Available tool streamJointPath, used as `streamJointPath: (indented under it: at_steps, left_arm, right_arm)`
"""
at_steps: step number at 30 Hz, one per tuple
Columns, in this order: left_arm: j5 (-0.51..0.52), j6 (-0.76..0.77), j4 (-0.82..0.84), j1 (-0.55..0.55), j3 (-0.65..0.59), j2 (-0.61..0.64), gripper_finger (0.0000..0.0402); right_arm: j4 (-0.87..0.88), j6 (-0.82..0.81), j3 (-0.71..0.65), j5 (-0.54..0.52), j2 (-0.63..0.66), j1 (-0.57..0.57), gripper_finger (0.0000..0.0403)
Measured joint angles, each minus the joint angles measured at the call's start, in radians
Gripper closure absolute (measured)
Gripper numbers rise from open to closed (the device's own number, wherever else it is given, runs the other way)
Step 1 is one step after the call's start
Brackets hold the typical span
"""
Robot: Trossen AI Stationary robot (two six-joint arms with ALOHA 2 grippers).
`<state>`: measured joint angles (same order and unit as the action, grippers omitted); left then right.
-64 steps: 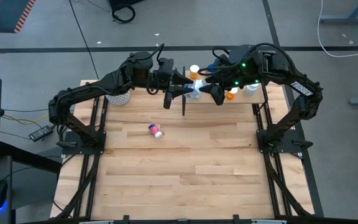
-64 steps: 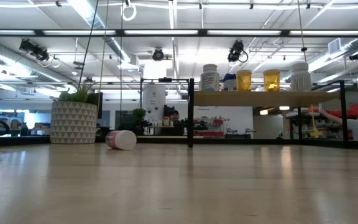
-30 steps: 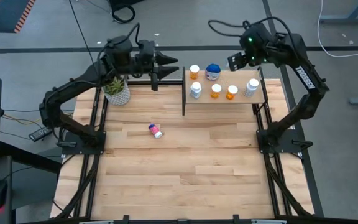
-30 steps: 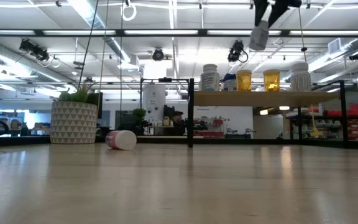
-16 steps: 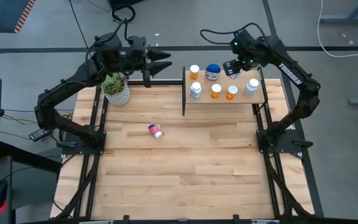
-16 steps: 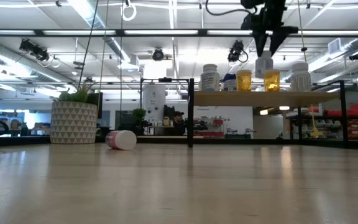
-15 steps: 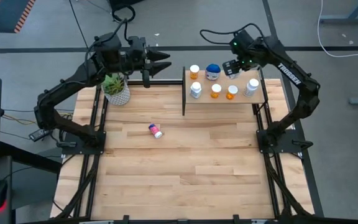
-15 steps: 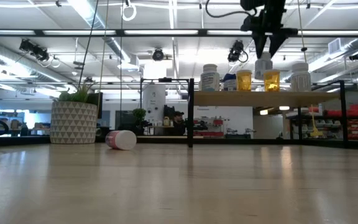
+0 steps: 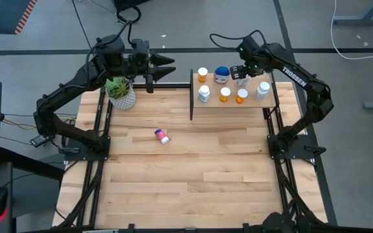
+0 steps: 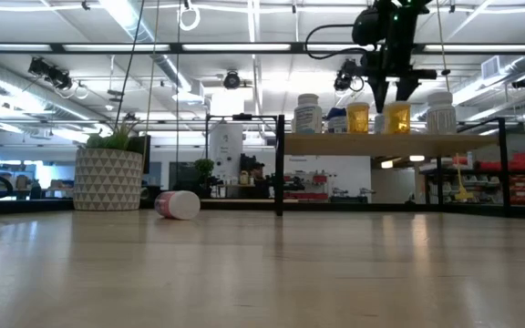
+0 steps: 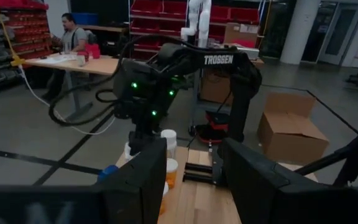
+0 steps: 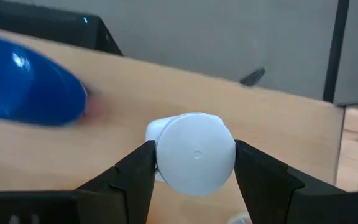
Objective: Pick and place medicine bottles onto shelf by color
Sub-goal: Put the white blue pill bottle on the shelf aligned with the orange pill bottle
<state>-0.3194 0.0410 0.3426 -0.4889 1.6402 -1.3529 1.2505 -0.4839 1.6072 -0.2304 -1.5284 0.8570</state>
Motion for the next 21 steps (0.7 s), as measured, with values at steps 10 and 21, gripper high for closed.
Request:
streamJointPath:
  at_steps: [10, 21]
  left_arm:
    - [0.000, 0.000, 0.009, 0.000, 0.000, 0.000, 0.0237]
    - [0.000, 0.000, 0.009, 0.000, 0.000, -0.001, 0.0237]
  right_arm:
    - [-0.027, -0.014, 0.000, -0.004, 0.000, 0.034, 0.0192]
    - [-0.027, -0.050, 0.000, -0.009, 0.000, 0.034, 0.0192]
